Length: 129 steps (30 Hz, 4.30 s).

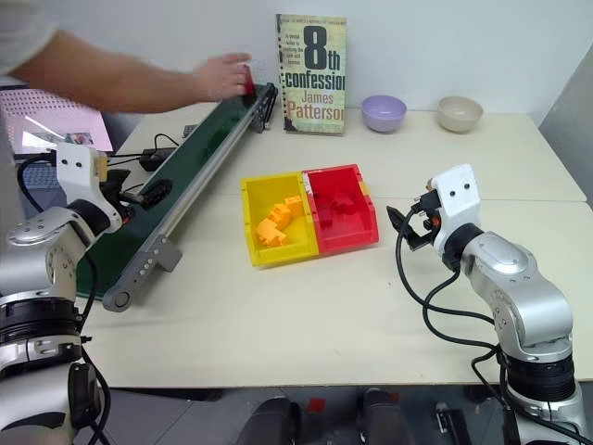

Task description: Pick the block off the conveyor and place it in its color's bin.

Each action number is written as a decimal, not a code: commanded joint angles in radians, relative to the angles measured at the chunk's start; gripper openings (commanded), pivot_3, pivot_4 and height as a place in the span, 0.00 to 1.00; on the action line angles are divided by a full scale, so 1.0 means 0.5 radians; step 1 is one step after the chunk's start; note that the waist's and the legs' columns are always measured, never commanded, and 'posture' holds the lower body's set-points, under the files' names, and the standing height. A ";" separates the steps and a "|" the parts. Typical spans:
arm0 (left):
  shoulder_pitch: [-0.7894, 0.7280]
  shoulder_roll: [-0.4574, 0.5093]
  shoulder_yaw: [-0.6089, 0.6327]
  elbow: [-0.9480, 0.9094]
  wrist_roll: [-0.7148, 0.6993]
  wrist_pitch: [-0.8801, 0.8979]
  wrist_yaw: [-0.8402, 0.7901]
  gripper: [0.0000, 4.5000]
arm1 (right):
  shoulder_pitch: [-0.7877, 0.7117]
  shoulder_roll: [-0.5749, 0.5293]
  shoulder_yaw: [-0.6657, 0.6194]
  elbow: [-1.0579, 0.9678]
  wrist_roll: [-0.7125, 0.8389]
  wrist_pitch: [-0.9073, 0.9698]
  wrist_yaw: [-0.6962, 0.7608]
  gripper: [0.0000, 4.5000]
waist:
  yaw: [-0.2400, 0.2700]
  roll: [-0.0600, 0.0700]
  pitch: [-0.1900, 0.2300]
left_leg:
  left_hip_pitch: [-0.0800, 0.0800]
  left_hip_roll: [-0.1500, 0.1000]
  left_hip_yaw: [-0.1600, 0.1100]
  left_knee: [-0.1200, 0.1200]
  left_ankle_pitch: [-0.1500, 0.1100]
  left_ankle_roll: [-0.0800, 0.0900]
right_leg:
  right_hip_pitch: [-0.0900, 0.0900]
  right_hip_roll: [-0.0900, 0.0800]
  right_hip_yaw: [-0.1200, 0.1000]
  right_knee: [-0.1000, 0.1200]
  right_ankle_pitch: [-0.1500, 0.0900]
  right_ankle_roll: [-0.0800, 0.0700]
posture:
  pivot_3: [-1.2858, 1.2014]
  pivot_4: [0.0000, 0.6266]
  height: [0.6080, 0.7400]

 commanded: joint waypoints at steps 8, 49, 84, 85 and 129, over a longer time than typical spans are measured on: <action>0.034 0.039 0.099 -0.131 -0.051 0.009 0.043 0.99 | -0.064 -0.047 -0.033 0.005 -0.017 -0.067 0.055 1.00 | 0.000 0.000 0.000 | 0.000 0.000 0.000 0.000 0.000 0.000 | 0.000 0.000 0.000 0.000 0.000 0.000 | 0.52 0.24 1.00; 0.028 -0.059 0.155 0.038 -0.118 -0.154 0.104 0.99 | -0.471 0.071 0.182 -0.030 0.663 -0.115 0.736 1.00 | 0.000 0.000 0.000 | 0.000 0.001 -0.003 0.000 0.000 0.000 | 0.000 -0.003 -0.001 0.000 0.000 0.000 | 0.52 0.24 1.00; -0.069 -0.043 0.067 0.357 -0.059 -0.321 0.079 0.43 | -0.484 -0.019 0.155 -0.069 0.758 -0.068 0.681 1.00 | 0.000 0.000 0.000 | -0.001 0.001 -0.003 0.000 0.000 0.000 | 0.000 -0.003 -0.001 0.000 0.000 0.000 | 0.52 0.24 1.00; -0.064 -0.042 0.069 0.351 -0.061 -0.318 0.078 0.40 | -0.485 -0.019 0.156 -0.067 0.757 -0.069 0.680 1.00 | 0.000 0.000 0.000 | -0.001 0.001 -0.003 0.000 0.000 0.000 | 0.000 -0.003 -0.001 0.000 0.000 0.000 | 0.52 0.24 1.00; -1.320 -0.974 -0.816 1.527 0.359 -1.023 -0.877 0.80 | 0.229 -0.017 -0.122 -0.855 0.475 0.541 -0.362 1.00 | -0.005 0.000 0.000 | -0.007 -0.004 0.003 -0.001 -0.001 0.001 | -0.002 0.015 -0.002 -0.007 -0.005 0.008 | 0.52 0.24 1.00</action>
